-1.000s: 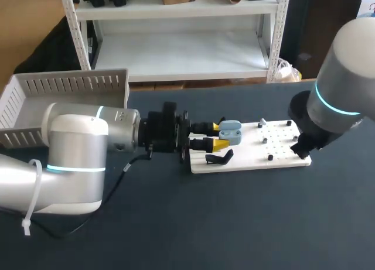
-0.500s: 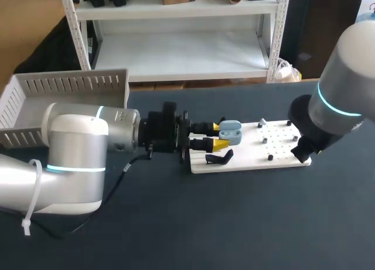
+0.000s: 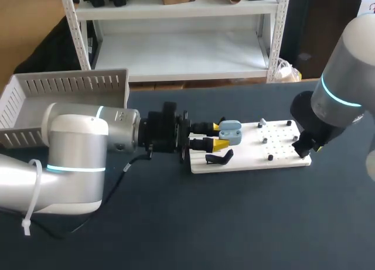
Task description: Pick up each earbud case from the left stands, insert the matching earbuds, close the lid, and place the case in the box.
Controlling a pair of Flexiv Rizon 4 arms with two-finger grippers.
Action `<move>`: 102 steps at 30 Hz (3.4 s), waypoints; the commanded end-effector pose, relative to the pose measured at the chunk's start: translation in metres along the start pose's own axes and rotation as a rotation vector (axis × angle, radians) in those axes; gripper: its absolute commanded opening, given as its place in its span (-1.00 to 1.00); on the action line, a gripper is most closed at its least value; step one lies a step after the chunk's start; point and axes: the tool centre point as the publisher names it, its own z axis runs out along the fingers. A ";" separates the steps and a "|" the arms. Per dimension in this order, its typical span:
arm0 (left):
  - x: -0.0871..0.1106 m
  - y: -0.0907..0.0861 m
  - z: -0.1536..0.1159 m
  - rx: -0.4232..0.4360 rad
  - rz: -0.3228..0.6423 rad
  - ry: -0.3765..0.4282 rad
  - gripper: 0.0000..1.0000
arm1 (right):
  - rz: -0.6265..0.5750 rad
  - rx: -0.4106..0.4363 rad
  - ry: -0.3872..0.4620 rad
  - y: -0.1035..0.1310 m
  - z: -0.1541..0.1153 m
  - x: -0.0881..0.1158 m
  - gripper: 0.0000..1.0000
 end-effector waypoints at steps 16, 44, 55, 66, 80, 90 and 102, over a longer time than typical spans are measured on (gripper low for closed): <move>0.001 0.000 0.000 0.001 0.002 -0.004 -1.00 | 0.011 0.002 -0.004 -0.004 0.010 0.006 -0.22; 0.001 0.000 0.000 0.001 0.002 -0.004 -1.00 | 0.009 -0.009 0.010 -0.004 0.017 0.005 -1.00; 0.001 0.000 0.000 0.001 0.002 -0.004 -1.00 | -0.013 0.024 0.007 -0.004 -0.007 0.008 -1.00; 0.001 0.000 0.000 0.001 0.002 -0.004 -1.00 | -0.024 0.046 0.023 -0.006 -0.020 0.015 0.47; 0.001 0.000 0.000 0.001 0.002 -0.004 -1.00 | -0.096 0.033 -0.032 0.003 -0.012 0.004 0.75; 0.001 0.000 0.000 0.001 0.002 -0.004 -1.00 | -0.118 0.038 -0.041 0.002 0.002 -0.005 0.36; 0.001 0.000 0.000 0.001 0.002 -0.004 -1.00 | -0.111 0.057 -0.036 -0.006 0.012 -0.007 -0.04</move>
